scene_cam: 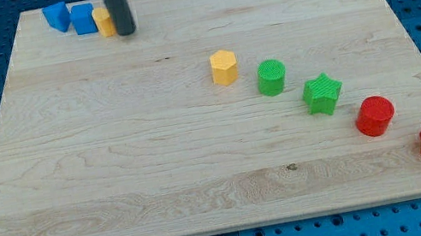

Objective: Move the hexagon towards the heart

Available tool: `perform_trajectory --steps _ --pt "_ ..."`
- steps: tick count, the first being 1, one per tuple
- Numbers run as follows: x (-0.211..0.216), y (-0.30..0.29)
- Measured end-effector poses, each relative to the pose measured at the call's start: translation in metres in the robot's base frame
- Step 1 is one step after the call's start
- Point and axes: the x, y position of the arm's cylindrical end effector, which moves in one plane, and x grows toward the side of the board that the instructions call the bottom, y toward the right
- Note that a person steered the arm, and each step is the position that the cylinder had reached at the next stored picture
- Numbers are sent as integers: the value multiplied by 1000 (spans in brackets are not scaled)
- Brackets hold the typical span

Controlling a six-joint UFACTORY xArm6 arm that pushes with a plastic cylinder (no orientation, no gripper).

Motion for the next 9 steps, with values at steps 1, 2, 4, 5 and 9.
perform_trajectory --steps 1,2,4,5,9 --pt "16 81" --pt "67 158" --pt "135 174" --pt "135 131" --pt "119 45"
